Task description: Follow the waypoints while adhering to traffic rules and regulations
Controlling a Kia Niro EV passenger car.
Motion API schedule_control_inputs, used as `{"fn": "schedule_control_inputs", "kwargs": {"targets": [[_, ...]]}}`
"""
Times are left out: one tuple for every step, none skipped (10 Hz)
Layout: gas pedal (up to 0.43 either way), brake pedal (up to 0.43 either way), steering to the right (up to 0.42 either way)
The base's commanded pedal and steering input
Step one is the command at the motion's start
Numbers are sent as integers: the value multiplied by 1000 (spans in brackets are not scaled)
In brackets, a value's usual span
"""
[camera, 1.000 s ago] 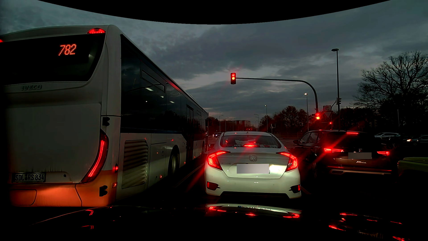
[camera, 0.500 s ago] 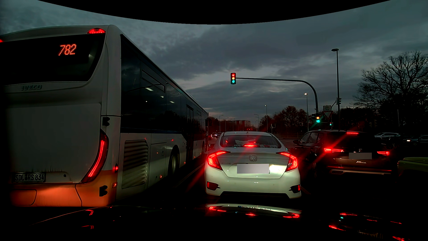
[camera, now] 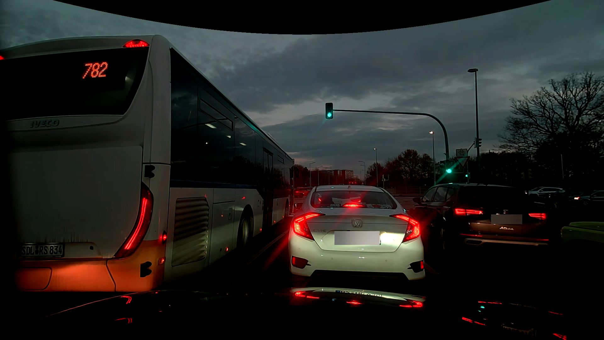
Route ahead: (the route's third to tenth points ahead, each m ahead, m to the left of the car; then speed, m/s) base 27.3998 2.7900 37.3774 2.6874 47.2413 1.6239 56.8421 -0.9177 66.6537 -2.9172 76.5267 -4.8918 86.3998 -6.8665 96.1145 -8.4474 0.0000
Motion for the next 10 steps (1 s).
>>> {"fn": "schedule_control_inputs", "kwargs": {"targets": [[0,354,13],[0,354,13],[0,354,14],[0,348,13],[0,335,13],[0,323,13],[0,293,13],[0,268,13],[0,244,13],[0,226,13]]}}
